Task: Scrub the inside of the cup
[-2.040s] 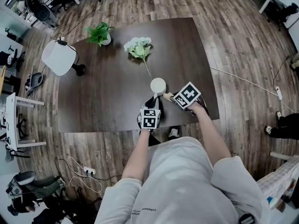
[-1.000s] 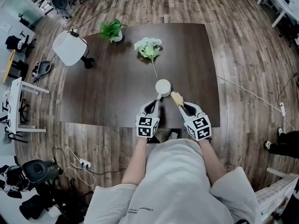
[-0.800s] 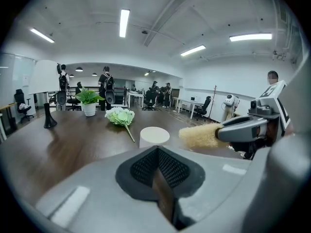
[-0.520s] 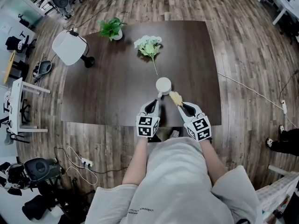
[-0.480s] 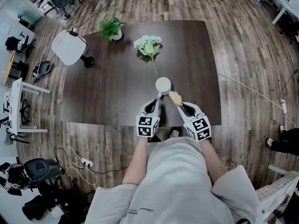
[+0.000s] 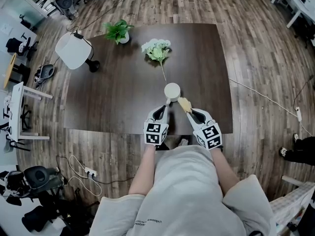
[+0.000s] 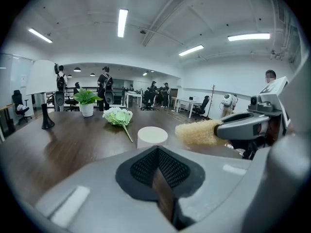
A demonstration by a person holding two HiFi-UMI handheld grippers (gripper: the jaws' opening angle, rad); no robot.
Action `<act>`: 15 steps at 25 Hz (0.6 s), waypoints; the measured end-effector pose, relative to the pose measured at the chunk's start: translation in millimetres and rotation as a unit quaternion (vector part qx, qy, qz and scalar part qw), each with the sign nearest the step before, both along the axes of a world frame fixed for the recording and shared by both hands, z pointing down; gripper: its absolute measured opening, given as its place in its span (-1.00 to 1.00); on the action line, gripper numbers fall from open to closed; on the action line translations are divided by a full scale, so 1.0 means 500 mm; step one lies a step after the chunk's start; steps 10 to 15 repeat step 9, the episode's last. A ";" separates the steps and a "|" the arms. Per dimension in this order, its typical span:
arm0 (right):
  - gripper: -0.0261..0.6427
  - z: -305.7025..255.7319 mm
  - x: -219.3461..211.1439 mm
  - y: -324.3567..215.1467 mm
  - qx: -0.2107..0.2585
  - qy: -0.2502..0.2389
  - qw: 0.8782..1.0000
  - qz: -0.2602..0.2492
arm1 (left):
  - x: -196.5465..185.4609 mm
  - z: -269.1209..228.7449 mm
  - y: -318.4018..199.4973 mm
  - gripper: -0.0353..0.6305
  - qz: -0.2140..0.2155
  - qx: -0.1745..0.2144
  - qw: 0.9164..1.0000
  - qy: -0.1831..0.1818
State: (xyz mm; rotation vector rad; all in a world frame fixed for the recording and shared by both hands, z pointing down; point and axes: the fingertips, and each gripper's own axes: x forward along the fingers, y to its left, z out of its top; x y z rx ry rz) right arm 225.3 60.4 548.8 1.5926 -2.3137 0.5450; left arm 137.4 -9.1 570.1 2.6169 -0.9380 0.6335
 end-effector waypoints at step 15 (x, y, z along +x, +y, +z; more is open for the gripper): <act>-0.70 -0.015 0.002 -0.010 0.015 0.004 1.000 -0.001 | 0.002 -0.004 -0.009 -0.89 -0.001 0.002 1.000 -0.001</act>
